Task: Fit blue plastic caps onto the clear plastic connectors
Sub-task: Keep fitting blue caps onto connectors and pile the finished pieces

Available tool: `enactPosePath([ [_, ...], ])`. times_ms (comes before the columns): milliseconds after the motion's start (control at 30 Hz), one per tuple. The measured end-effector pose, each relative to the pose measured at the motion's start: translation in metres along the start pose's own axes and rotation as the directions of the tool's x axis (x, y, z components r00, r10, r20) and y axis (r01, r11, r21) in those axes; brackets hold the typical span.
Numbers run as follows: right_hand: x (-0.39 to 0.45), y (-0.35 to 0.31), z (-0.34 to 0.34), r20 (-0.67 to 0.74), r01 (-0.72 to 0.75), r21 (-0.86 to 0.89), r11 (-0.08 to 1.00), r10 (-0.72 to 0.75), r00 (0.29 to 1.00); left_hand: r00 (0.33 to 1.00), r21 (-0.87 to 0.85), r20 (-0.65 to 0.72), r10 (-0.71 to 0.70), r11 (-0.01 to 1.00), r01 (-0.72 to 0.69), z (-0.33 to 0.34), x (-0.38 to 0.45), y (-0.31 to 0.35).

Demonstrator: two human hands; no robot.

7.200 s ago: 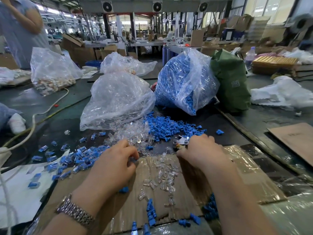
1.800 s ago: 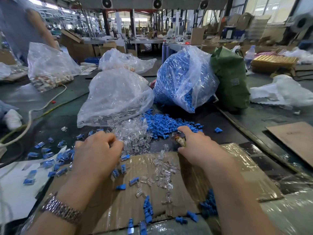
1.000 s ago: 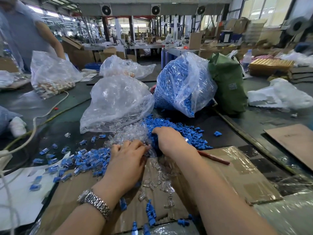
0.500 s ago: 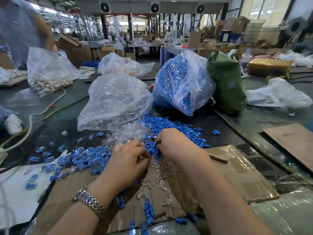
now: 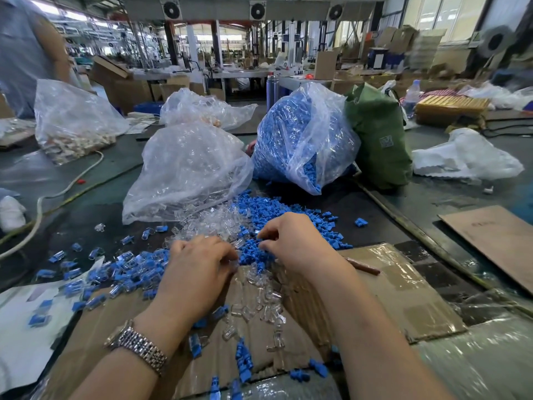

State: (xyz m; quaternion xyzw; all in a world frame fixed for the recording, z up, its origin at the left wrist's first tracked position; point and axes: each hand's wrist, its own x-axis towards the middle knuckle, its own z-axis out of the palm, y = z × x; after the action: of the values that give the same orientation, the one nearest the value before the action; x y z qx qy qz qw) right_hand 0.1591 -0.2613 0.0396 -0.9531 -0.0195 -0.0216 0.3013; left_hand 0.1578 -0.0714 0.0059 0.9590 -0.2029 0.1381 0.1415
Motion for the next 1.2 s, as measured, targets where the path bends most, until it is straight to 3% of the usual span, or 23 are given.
enactPosePath([
  [200,-0.004,-0.003,0.0,-0.01,0.036,0.071,0.997,-0.035,0.999,0.993,-0.099,-0.116,-0.019,0.995,0.008,-0.004,-0.001,0.001],
  [400,-0.002,-0.002,0.004,-0.007,0.074,0.038,0.997,-0.074,0.997,0.996,-0.18,-0.094,0.002,0.983,-0.019,-0.007,-0.002,0.003],
  [500,-0.002,-0.003,0.006,-0.015,0.109,0.135,0.985,-0.108,0.994,0.989,-0.308,-0.135,-0.062,0.951,0.018,-0.01,-0.001,0.003],
  [567,-0.003,-0.006,0.006,-0.031,0.121,0.331,0.936,-0.118,0.993,0.977,-0.476,-0.126,-0.173,0.875,0.094,-0.012,0.0,0.004],
  [633,-0.003,-0.007,0.004,-0.046,0.154,0.506,0.849,-0.152,0.987,0.966,-0.658,-0.036,-0.257,0.734,0.17,-0.015,0.001,0.004],
  [733,-0.003,-0.007,0.001,-0.044,0.153,0.645,0.749,-0.163,0.986,0.956,-0.842,0.11,-0.274,0.485,0.236,-0.02,0.001,0.004],
  [800,-0.003,-0.008,0.001,0.004,0.118,0.692,0.712,-0.166,0.986,0.954,-0.884,0.152,-0.258,0.397,0.248,-0.022,0.001,0.002],
  [1000,-0.005,-0.011,0.0,0.035,0.094,0.715,0.692,-0.17,0.985,0.972,-0.913,0.166,-0.168,0.347,0.216,-0.023,0.001,-0.001],
  [1200,-0.009,-0.008,-0.006,-0.007,0.144,0.618,0.773,-0.178,0.984,0.973,-0.935,0.129,-0.191,0.304,0.183,-0.024,0.0,-0.005],
])
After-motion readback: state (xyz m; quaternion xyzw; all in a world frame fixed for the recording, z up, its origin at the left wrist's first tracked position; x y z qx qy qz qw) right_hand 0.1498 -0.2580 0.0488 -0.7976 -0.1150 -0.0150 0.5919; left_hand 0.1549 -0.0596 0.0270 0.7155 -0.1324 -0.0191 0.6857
